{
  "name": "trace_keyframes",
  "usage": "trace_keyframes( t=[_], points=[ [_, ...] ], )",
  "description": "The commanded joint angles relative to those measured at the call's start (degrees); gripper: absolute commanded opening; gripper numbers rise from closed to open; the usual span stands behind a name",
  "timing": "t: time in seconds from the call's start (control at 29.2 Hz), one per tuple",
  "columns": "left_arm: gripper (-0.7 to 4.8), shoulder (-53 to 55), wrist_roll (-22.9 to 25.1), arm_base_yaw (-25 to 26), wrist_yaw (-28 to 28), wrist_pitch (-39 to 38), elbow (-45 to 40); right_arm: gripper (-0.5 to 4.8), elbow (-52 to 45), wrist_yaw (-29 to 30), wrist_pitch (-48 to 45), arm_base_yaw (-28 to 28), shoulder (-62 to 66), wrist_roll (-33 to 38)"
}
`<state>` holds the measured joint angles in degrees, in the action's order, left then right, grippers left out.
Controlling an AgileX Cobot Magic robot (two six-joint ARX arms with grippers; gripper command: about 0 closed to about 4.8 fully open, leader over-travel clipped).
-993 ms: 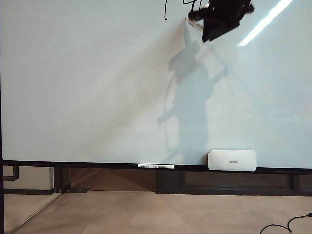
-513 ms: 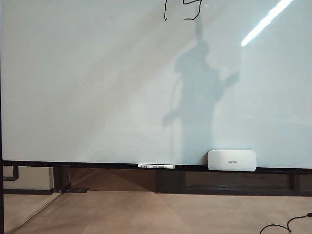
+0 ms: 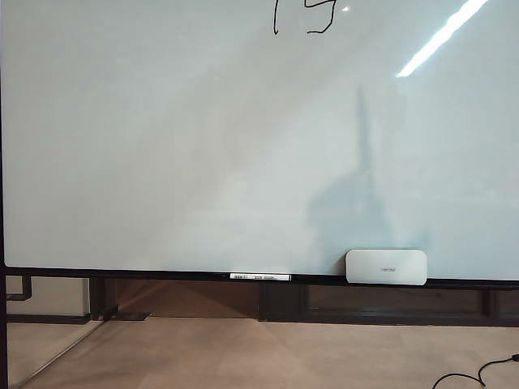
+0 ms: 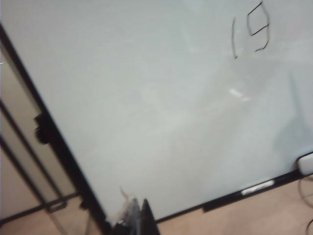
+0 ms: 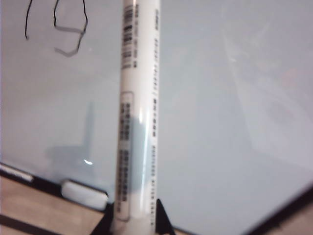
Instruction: Reach to the right to find the marker pen, pick it up, and write the number 19 on the whiteboard.
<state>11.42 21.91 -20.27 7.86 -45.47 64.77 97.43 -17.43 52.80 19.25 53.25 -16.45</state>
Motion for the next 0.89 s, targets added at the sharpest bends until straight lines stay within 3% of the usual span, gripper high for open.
trace_keyframes(
  t=[0.03, 0.34, 0.48, 0.68, 0.89],
  points=[
    [-0.05, -0.02, 0.57, -0.04, 2.49, -3.56, 2.16, -0.05, -0.48, -1.11, 3.10, -0.96, -4.76, -0.26],
    [-0.05, -0.04, 0.37, -0.04, 4.17, -15.28, 11.23, -0.05, -6.36, -2.43, 12.26, -1.27, -19.50, 0.63],
    [-0.05, -0.31, -1.31, -0.02, 6.14, -22.71, 16.13, -0.05, -8.68, -3.08, 19.74, -1.27, -24.48, 5.29],
    [-0.05, -2.62, -13.00, 0.81, -0.46, -29.14, 18.75, -0.05, -11.69, 3.48, 25.88, -1.42, -31.61, 13.09],
    [-0.05, -3.23, -13.53, 10.27, -12.48, -31.63, 18.12, -0.05, -13.88, 9.88, 26.45, -5.40, -37.05, 14.97]
  ],
)
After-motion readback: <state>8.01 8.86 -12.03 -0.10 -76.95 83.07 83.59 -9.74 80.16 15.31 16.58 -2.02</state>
